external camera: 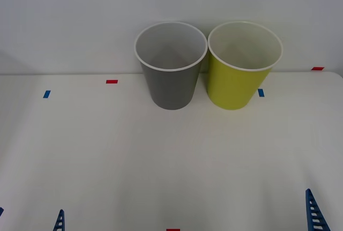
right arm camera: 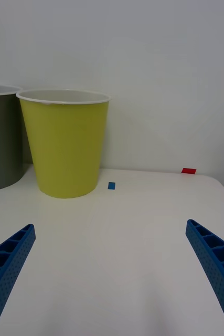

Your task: Put cans in the gray bin and PET bottles in the light green bin.

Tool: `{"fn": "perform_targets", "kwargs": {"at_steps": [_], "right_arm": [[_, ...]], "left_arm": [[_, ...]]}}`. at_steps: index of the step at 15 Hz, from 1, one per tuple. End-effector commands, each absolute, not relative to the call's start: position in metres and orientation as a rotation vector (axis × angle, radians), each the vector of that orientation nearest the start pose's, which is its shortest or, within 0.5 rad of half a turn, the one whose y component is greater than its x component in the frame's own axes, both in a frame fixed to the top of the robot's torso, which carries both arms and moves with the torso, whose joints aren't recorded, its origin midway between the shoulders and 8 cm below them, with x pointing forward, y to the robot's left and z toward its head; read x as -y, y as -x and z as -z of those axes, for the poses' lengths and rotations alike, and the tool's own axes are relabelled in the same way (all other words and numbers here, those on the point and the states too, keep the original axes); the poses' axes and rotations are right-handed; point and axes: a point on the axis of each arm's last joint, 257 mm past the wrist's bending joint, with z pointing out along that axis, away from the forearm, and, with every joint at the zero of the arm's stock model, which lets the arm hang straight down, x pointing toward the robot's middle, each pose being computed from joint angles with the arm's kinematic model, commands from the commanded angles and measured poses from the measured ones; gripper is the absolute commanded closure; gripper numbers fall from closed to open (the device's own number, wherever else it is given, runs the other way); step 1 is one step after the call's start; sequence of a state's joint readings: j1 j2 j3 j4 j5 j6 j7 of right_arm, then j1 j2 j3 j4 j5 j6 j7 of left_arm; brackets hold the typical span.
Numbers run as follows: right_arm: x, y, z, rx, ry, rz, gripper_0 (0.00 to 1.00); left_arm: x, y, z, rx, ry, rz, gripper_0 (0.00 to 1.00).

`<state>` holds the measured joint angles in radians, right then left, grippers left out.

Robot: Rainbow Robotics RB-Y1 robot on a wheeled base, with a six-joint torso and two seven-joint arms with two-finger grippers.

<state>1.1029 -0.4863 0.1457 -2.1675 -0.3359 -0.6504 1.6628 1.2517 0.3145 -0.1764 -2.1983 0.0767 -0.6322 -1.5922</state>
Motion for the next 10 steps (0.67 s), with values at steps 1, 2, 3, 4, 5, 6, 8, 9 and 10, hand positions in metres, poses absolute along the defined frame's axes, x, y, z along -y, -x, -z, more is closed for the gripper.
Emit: {"fn": "perform_targets", "kwargs": {"at_steps": [1, 2, 3, 4, 5, 6, 8, 9, 10], "right_arm": [[0.3052, -0.2279, 0.1844, -1.471, 0.07, 0.056, 0.0], [0.3052, -0.2279, 0.1844, -1.471, 0.07, 0.056, 0.0], [0.3052, -0.2279, 0.1844, -1.471, 0.07, 0.056, 0.0], [0.3052, -0.2279, 0.1844, -1.471, 0.07, 0.056, 0.0], [0.3052, -0.2279, 0.1844, -1.471, 0.07, 0.056, 0.0], [0.3052, -0.2279, 0.1844, -1.471, 0.07, 0.056, 0.0], [0.3052, -0.2279, 0.1844, -1.471, 0.07, 0.056, 0.0], [0.3052, -0.2279, 0.1844, -1.471, 0.07, 0.056, 0.0], [0.3052, -0.2279, 0.1844, -1.471, 0.07, 0.056, 0.0]], "left_arm": [[-0.2762, -0.1947, 0.2035, -1.559, -0.085, -0.119, 0.0], [-0.2762, -0.1947, 0.2035, -1.559, -0.085, -0.119, 0.0], [-0.2762, -0.1947, 0.2035, -1.559, -0.085, -0.119, 0.0], [-0.2762, -0.1947, 0.2035, -1.559, -0.085, -0.119, 0.0], [-0.2762, -0.1947, 0.2035, -1.559, -0.085, -0.119, 0.0], [-0.2762, -0.1947, 0.2035, -1.559, -0.085, -0.119, 0.0], [-0.2762, -0.1947, 0.2035, -1.559, -0.085, -0.119, 0.0], [-0.2762, -0.1947, 0.2035, -1.559, -0.085, -0.119, 0.0], [-0.2762, -0.1947, 0.2035, -1.559, -0.085, -0.119, 0.0]]}}
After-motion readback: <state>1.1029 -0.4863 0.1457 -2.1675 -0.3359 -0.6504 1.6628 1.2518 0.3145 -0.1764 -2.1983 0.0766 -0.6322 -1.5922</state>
